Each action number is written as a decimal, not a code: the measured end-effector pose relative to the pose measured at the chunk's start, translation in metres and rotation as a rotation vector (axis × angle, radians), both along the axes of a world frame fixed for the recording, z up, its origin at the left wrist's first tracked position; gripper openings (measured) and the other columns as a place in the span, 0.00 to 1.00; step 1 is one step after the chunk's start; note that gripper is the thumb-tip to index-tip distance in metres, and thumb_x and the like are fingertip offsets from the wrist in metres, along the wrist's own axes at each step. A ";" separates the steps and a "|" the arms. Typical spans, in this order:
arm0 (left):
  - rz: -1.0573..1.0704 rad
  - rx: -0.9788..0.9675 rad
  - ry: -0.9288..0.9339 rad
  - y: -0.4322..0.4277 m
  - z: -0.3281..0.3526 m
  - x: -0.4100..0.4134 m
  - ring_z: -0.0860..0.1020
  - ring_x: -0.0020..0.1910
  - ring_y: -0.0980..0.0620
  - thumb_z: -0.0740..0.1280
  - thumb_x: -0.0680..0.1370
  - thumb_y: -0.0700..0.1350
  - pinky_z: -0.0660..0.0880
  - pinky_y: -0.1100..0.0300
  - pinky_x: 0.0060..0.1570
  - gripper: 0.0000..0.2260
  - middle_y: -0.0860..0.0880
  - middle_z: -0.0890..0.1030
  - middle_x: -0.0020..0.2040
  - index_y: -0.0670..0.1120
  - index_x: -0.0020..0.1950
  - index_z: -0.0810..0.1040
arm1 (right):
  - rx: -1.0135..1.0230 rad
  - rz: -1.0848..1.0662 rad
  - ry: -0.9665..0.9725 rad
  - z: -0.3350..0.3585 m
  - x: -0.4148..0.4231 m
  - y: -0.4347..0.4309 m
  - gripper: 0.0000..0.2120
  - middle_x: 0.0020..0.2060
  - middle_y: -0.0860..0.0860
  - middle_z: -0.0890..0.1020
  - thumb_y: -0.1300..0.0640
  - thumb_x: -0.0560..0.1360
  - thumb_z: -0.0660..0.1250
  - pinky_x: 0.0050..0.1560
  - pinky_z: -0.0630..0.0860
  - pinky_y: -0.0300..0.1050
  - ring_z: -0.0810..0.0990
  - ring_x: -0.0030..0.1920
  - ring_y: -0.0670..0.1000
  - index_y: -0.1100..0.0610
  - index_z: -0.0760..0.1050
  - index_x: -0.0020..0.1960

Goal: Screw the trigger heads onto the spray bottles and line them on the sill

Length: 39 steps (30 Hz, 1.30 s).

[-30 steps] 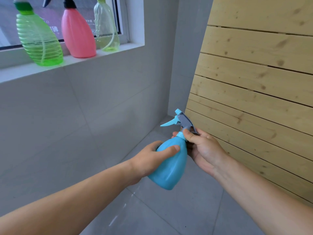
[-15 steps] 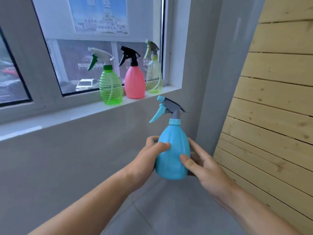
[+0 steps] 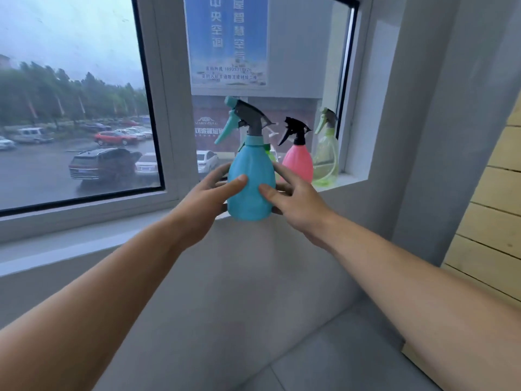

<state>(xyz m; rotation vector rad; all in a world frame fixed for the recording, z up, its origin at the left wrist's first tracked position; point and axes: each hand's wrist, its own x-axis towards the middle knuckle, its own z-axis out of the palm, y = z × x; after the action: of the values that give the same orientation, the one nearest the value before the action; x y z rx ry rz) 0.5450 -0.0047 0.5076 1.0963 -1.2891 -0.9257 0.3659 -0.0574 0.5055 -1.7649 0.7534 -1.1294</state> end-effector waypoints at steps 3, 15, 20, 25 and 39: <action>0.013 0.011 -0.005 -0.006 0.002 0.019 0.86 0.57 0.51 0.67 0.83 0.46 0.83 0.61 0.53 0.18 0.45 0.84 0.64 0.52 0.73 0.75 | 0.003 -0.004 0.029 0.000 0.027 -0.015 0.28 0.58 0.55 0.83 0.52 0.76 0.69 0.59 0.80 0.54 0.83 0.58 0.53 0.42 0.66 0.73; 0.269 0.078 -0.001 -0.030 -0.016 0.053 0.84 0.54 0.49 0.69 0.82 0.45 0.80 0.56 0.56 0.18 0.43 0.83 0.60 0.43 0.70 0.73 | 0.028 -0.098 0.080 -0.014 0.077 -0.033 0.28 0.61 0.56 0.81 0.55 0.78 0.68 0.60 0.80 0.51 0.83 0.57 0.54 0.48 0.65 0.76; 0.288 0.073 0.019 -0.038 -0.020 0.061 0.85 0.56 0.49 0.70 0.82 0.45 0.81 0.55 0.57 0.19 0.45 0.84 0.59 0.45 0.73 0.75 | 0.017 -0.130 0.082 -0.016 0.081 -0.036 0.27 0.62 0.54 0.80 0.55 0.78 0.68 0.61 0.79 0.51 0.81 0.59 0.53 0.47 0.66 0.75; 0.313 0.079 0.010 -0.044 -0.022 0.064 0.86 0.56 0.47 0.70 0.82 0.46 0.81 0.50 0.61 0.21 0.45 0.86 0.59 0.47 0.75 0.75 | -0.016 -0.168 0.081 -0.020 0.090 -0.042 0.27 0.63 0.53 0.80 0.55 0.77 0.69 0.62 0.78 0.53 0.79 0.61 0.52 0.47 0.67 0.74; 0.351 0.100 -0.031 -0.054 -0.021 0.064 0.85 0.59 0.43 0.69 0.82 0.44 0.79 0.51 0.65 0.26 0.40 0.84 0.64 0.46 0.80 0.68 | -0.046 -0.239 0.113 -0.027 0.101 -0.052 0.27 0.62 0.52 0.80 0.55 0.75 0.70 0.62 0.78 0.54 0.79 0.61 0.52 0.47 0.68 0.72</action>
<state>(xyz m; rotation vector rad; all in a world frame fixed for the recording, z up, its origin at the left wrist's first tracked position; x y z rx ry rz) 0.6093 -0.0589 0.4871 1.3681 -1.0387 -0.7157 0.4670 -0.1097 0.4784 -1.8240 1.0367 -1.2185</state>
